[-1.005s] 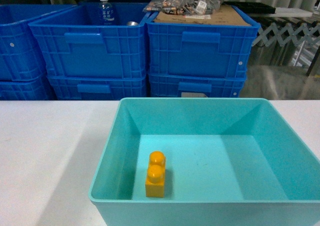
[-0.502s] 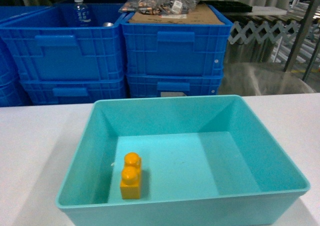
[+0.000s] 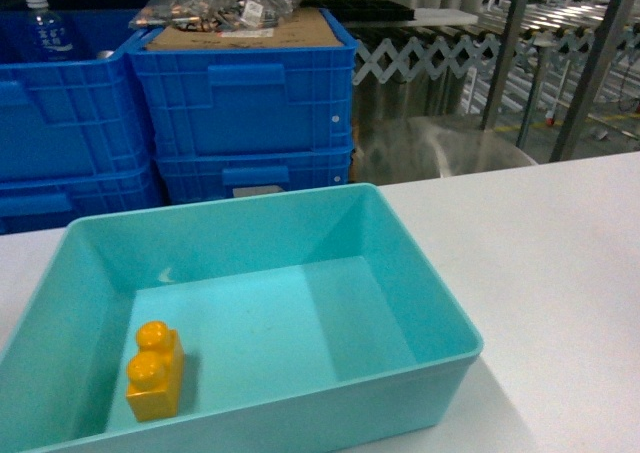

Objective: Pick red block from blue box to shelf

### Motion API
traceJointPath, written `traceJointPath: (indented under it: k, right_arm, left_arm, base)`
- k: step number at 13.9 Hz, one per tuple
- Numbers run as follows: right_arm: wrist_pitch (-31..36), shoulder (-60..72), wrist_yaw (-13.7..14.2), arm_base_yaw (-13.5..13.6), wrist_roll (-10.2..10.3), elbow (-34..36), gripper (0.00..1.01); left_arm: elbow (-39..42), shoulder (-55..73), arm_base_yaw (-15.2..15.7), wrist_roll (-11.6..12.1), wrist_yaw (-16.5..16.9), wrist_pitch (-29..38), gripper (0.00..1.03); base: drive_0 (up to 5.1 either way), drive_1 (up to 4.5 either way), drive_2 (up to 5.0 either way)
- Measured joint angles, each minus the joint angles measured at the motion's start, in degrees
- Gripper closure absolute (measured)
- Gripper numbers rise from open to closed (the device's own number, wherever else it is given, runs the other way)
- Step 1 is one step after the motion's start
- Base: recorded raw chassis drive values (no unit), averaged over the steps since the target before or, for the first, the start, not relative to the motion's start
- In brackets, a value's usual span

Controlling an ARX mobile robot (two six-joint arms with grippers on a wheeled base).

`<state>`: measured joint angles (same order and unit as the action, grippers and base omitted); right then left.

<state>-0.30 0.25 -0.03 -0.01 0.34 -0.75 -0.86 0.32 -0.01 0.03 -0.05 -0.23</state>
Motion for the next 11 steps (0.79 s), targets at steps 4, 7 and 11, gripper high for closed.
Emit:
traceJointPath:
  k: [4, 7, 11]
  right_arm:
    - [0.0, 0.0, 0.0, 0.0, 0.0, 0.0, 0.73]
    - [0.0, 0.0, 0.0, 0.0, 0.0, 0.0, 0.73]
    - [0.0, 0.0, 0.0, 0.0, 0.0, 0.0, 0.73]
  left_arm:
    - [0.0, 0.0, 0.0, 0.0, 0.0, 0.0, 0.05]
    - [0.0, 0.0, 0.0, 0.0, 0.0, 0.0, 0.05]
    - [0.0, 0.0, 0.0, 0.0, 0.0, 0.0, 0.05]
  base:
    - [-1.5, -1.55, -1.5]
    - [-1.6, -1.58, -1.6]
    - [-1.6, -1.60, -1.6]
